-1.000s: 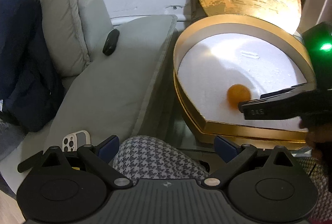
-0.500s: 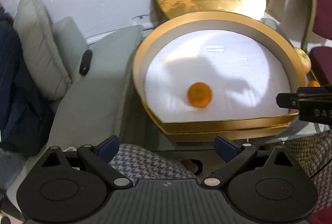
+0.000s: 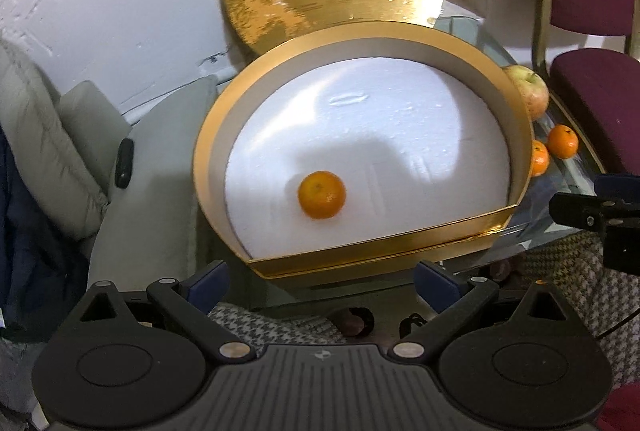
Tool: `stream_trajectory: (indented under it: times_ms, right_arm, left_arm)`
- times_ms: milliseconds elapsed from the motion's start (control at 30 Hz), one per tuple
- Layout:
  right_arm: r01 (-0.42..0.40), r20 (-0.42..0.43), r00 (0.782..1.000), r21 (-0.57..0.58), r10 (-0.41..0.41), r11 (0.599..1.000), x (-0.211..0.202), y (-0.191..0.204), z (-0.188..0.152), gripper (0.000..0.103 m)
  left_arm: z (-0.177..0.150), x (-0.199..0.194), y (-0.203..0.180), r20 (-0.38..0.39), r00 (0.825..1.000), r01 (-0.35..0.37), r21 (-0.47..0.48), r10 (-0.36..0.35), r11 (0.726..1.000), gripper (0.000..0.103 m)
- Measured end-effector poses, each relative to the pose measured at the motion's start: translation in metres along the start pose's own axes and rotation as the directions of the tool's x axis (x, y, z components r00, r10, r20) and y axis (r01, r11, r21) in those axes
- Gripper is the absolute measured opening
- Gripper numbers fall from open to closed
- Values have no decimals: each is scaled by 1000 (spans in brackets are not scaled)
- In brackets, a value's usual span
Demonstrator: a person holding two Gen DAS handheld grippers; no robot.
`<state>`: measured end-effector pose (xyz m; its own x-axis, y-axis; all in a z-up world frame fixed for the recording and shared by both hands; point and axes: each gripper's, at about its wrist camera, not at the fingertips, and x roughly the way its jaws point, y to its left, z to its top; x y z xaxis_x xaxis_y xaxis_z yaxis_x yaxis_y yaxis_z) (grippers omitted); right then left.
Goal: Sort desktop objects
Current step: 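Withdraw the right gripper from the box back toward the fruit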
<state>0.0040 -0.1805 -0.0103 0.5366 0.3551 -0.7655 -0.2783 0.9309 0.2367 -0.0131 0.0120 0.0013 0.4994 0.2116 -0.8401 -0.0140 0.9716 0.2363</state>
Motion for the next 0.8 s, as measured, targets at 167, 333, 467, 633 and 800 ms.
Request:
stream_trajectory:
  times_ms: [167, 333, 467, 633, 800]
  right_arm:
    - [14, 9, 1000, 28, -15, 1000, -5, -12, -3, 62]
    - [19, 14, 1000, 43, -19, 999, -6, -18, -5, 62]
    - [23, 13, 1000, 60, -24, 998, -6, -23, -7, 63]
    - [40, 9, 999, 87, -41, 995, -3, -34, -7, 63]
    - [56, 1, 998, 118, -57, 991, 2, -49, -7, 63]
  left_arm:
    - [4, -2, -13, 6, 1000, 22, 35, -22, 999, 101]
    - [5, -3, -22, 3, 999, 38, 68, -39, 997, 101]
    - [5, -4, -27, 5, 999, 41, 91, -42, 995, 101]
    - [9, 0, -32, -1, 999, 50, 108, -50, 993, 101]
    - [15, 7, -39, -9, 999, 50, 123, -50, 991, 101]
